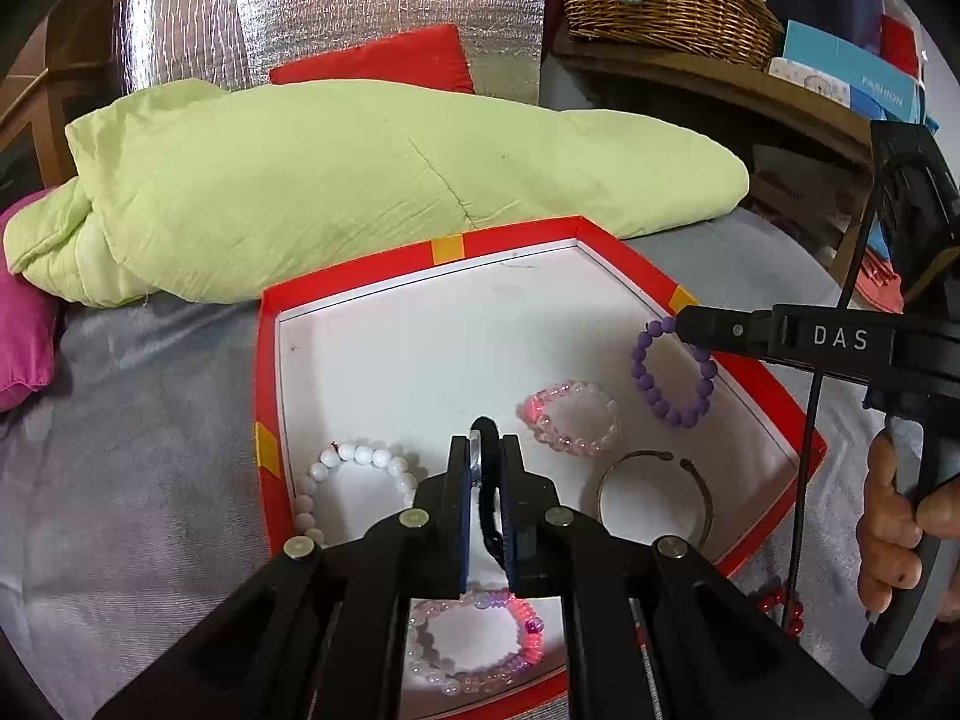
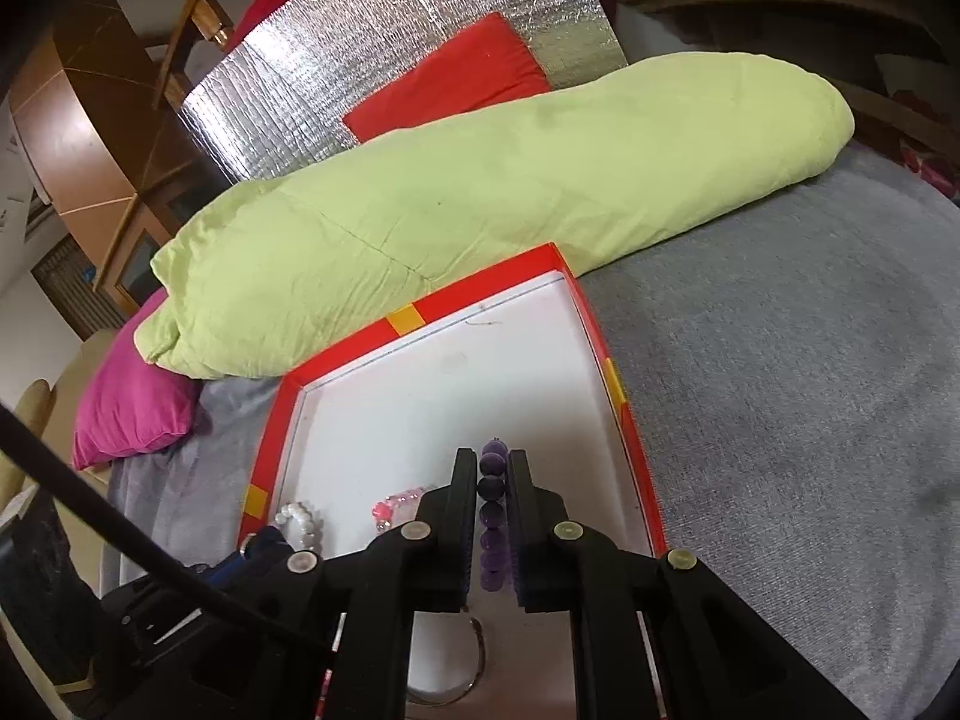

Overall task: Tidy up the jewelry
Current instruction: 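Lower both items into the red box and open both tools, then lift both open tools out of the box and move toward the red bracelets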

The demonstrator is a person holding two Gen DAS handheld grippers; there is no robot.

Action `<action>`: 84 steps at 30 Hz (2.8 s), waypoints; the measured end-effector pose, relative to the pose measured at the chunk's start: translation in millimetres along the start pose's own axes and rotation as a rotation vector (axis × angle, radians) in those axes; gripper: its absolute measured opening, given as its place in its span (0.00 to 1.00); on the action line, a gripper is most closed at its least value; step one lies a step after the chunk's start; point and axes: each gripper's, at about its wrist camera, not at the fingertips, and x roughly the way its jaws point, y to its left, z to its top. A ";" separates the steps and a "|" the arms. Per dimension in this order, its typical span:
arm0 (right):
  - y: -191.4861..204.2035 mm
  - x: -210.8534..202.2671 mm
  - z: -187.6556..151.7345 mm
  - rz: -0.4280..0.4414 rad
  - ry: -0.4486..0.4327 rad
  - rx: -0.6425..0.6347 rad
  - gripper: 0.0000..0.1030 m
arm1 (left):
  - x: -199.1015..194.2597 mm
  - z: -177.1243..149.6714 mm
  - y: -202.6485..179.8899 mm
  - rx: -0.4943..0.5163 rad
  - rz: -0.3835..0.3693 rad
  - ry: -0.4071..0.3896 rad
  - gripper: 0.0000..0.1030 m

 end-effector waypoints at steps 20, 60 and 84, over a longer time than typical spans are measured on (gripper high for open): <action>-3.8 -23.3 4.9 -0.039 -0.025 -0.019 0.13 | -32.0 0.4 -1.8 0.021 0.123 -0.091 0.59; -45.1 -142.8 -65.1 -0.043 -0.015 0.102 0.50 | -132.2 -105.8 2.2 -0.198 0.176 -0.057 0.72; -23.1 -116.4 -80.3 -0.035 0.115 -0.012 0.56 | -107.9 -123.1 -2.1 -0.085 0.244 0.054 0.72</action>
